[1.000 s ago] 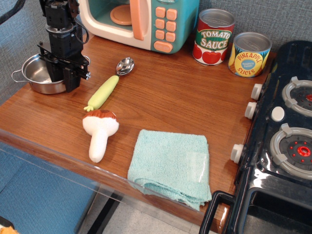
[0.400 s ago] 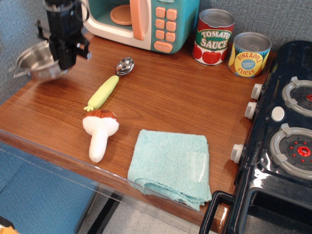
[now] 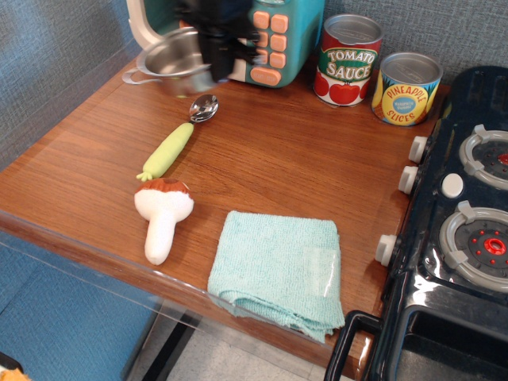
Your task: Move the pan to the front of the cans
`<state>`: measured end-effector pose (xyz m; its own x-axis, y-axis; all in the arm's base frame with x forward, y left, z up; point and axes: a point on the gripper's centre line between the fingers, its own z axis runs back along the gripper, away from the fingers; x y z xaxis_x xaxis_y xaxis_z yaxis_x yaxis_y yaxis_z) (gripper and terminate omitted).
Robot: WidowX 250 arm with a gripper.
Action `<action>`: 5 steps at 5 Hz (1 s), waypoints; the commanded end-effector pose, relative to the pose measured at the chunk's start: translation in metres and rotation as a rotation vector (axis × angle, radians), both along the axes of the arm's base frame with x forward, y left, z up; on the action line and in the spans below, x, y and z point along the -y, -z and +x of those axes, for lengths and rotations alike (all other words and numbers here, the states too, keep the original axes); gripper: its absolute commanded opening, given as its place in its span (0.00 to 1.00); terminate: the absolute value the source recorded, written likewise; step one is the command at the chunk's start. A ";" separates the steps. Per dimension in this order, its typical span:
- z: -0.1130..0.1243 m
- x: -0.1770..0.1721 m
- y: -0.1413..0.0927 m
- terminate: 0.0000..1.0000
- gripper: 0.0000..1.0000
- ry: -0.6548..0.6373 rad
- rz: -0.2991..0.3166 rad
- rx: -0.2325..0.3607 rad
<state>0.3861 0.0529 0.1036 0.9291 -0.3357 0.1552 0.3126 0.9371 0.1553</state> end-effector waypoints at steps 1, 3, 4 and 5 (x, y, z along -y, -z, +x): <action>-0.011 0.095 0.009 0.00 0.00 0.191 -0.002 -0.006; -0.028 0.139 0.056 0.00 0.00 0.239 0.020 -0.125; -0.026 0.134 0.060 0.00 0.00 0.203 0.018 -0.128; -0.027 0.130 0.044 0.00 1.00 0.190 0.005 -0.096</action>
<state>0.3669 -0.0796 0.0265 0.8621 -0.5068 -0.0063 0.5051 0.8581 0.0919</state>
